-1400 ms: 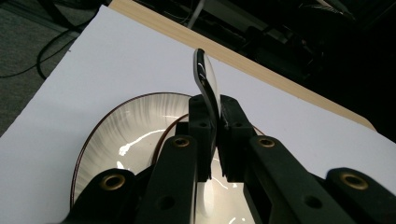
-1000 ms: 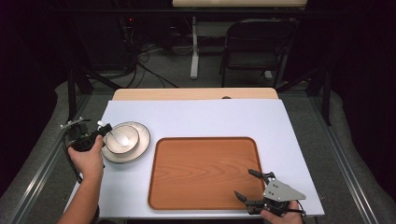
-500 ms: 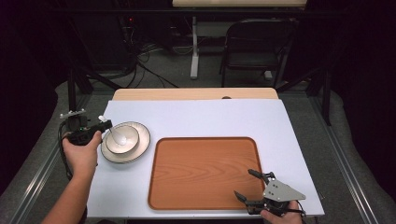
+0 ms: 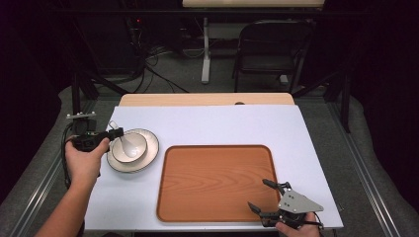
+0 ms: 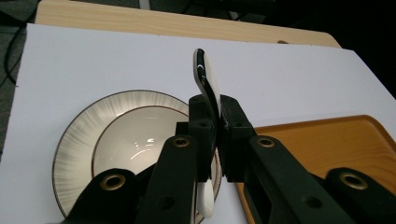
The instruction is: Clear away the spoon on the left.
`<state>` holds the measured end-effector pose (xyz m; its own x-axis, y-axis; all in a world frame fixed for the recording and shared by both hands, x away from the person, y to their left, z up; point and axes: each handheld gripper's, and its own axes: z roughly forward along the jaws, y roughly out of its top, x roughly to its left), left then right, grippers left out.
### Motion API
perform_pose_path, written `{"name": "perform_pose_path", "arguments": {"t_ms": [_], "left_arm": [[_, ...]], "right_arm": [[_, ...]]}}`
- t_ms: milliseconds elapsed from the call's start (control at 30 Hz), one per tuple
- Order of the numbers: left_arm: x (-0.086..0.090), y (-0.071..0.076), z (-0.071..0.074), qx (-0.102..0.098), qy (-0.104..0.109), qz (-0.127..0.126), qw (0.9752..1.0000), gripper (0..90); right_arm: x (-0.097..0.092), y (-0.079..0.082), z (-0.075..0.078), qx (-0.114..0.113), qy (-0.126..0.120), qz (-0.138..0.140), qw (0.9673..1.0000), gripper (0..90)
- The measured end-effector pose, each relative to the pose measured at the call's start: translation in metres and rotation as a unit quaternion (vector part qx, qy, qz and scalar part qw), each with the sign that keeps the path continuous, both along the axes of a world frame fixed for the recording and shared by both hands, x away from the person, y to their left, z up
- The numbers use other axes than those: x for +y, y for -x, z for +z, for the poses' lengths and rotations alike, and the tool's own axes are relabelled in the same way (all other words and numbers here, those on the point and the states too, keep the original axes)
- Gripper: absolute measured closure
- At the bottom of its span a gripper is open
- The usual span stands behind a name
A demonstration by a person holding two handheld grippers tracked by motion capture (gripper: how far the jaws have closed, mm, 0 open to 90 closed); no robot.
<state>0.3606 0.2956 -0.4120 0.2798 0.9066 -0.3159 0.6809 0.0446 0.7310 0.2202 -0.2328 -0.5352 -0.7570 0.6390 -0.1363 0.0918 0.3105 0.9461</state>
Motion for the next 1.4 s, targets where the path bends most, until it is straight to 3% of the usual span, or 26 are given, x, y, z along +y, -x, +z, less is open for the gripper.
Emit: {"name": "perform_pose_path", "arguments": {"t_ms": [533,833,967,1033,1067,1400], "left_arm": [[-0.021,0.006,0.007,0.016,-0.009,-0.050,0.9986,85.3],[-0.045,0.008,0.011,0.025,-0.017,-0.089,0.9956,85.4],[-0.056,0.008,0.011,0.038,-0.030,-0.110,0.9927,85.3],[-0.063,0.008,0.010,0.053,-0.037,-0.128,0.9897,85.3],[-0.063,0.008,0.010,0.053,-0.037,-0.128,0.9897,85.3],[-0.090,0.010,0.006,0.085,-0.052,-0.178,0.9789,85.3]], "right_arm": [[0.000,0.000,0.000,0.000,0.000,0.000,1.0000,17.5],[0.000,0.000,0.000,-0.001,-0.001,0.000,1.0000,17.5],[0.000,0.000,0.000,0.000,-0.001,0.000,1.0000,17.5],[0.000,0.000,0.000,0.001,0.000,-0.001,1.0000,17.5],[0.000,0.000,0.000,0.001,0.000,-0.001,1.0000,17.5],[0.000,0.000,0.000,0.000,-0.001,0.000,1.0000,17.6]]}}
